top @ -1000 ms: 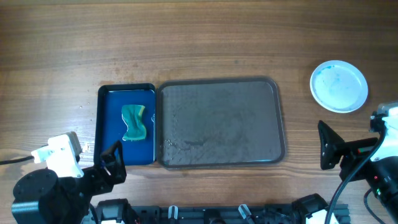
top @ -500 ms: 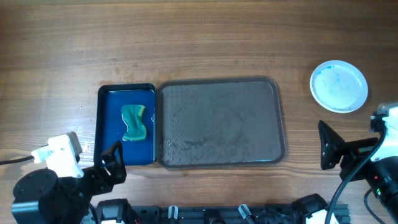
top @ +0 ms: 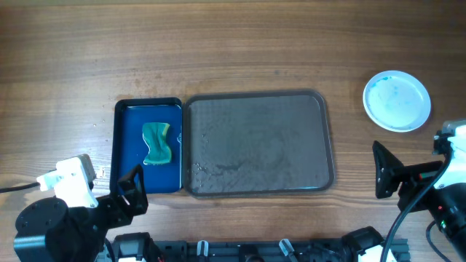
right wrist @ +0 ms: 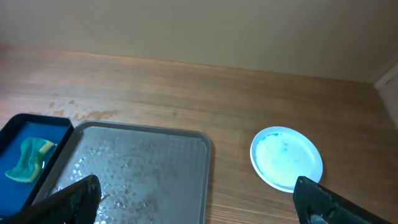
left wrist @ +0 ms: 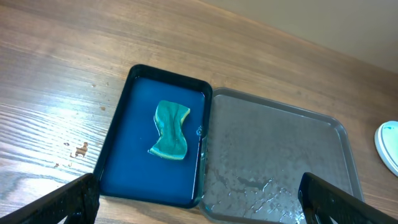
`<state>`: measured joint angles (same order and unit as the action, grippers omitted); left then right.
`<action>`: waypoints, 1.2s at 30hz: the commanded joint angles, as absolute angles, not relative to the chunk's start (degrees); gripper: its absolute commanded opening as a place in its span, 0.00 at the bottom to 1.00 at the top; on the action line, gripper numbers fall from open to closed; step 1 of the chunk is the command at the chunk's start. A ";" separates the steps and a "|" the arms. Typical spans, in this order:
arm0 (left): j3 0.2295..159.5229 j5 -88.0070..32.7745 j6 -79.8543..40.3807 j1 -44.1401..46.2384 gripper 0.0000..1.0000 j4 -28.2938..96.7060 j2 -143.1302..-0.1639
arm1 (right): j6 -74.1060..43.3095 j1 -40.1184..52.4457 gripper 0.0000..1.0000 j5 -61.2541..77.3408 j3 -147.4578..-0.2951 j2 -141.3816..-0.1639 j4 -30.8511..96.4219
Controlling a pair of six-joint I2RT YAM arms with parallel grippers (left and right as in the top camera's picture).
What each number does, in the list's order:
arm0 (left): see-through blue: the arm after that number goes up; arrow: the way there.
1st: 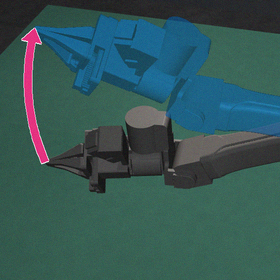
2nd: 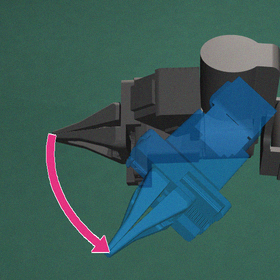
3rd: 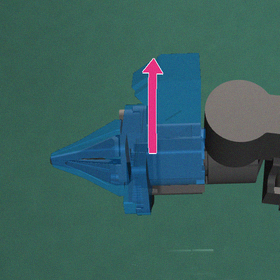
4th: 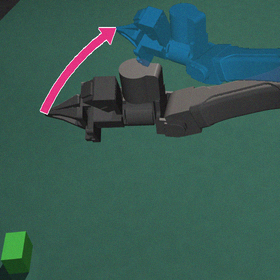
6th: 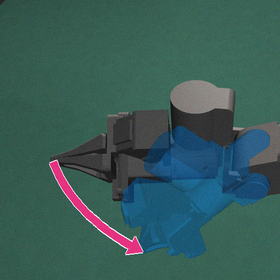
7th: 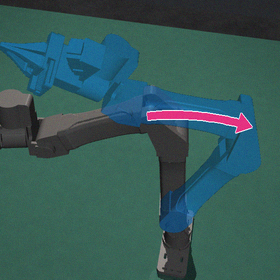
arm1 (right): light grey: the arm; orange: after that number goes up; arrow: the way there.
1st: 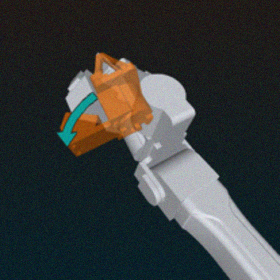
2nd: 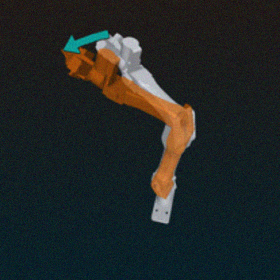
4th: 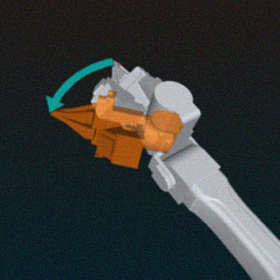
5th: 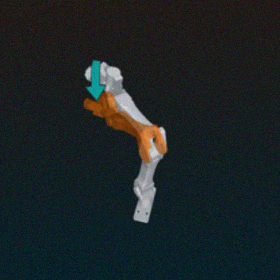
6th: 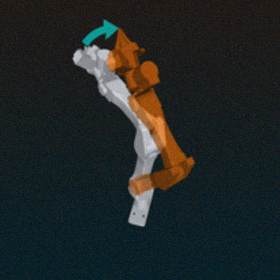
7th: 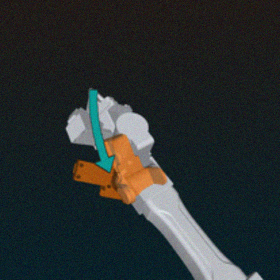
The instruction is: Clean dirty plates on tray and stack at the side
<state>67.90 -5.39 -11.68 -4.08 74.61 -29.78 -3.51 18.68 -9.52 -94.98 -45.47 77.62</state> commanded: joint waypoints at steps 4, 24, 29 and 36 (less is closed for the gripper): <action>68.60 -4.60 -12.43 -4.23 1.00 74.46 -29.52 | -2.98 18.96 1.00 -10.70 -94.76 -45.43 77.71; 61.67 -8.01 -10.70 -4.23 1.00 33.10 -26.87 | -3.01 18.96 1.00 -10.70 -94.76 -45.43 77.71; 48.97 -13.91 -10.76 -4.23 1.00 12.40 -20.32 | -3.01 18.96 1.00 -10.70 -94.76 -45.43 77.71; 24.73 -16.08 -14.98 -4.23 1.00 -10.37 -8.25 | -2.98 18.96 1.00 -10.70 -94.76 -45.43 77.71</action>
